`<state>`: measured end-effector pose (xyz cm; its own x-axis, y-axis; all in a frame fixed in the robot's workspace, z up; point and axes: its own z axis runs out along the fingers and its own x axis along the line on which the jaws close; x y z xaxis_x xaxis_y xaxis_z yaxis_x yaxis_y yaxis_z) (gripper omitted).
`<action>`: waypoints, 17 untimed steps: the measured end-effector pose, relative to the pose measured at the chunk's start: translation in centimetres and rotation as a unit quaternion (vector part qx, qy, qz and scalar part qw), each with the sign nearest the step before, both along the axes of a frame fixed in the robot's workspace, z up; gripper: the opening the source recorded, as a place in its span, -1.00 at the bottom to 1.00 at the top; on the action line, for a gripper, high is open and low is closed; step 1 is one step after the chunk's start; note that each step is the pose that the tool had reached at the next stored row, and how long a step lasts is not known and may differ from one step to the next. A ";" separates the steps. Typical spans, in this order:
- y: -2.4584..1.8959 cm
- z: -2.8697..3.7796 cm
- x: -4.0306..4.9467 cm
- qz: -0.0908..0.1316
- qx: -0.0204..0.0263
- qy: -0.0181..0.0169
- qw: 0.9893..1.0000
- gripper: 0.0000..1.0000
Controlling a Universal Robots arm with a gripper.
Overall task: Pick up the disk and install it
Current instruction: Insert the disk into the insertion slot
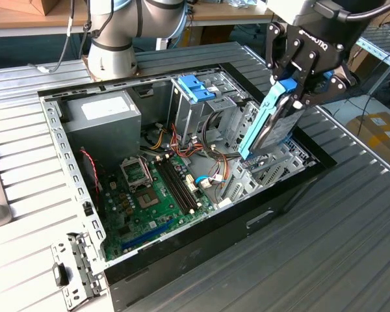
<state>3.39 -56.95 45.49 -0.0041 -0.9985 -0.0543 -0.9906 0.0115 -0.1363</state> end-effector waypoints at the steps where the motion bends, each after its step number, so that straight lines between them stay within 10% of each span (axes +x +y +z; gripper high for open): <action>1: 0.13 0.00 0.00 0.000 0.000 0.000 1.000 -0.26; 9: 0.33 -0.29 -0.01 -0.001 0.000 0.000 1.000 -0.26; 17: -0.38 -0.52 0.00 -0.005 0.000 0.000 1.000 -0.26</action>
<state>3.39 -57.34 44.97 -0.0151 -0.9984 -0.0542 -0.9904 0.0224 -0.1363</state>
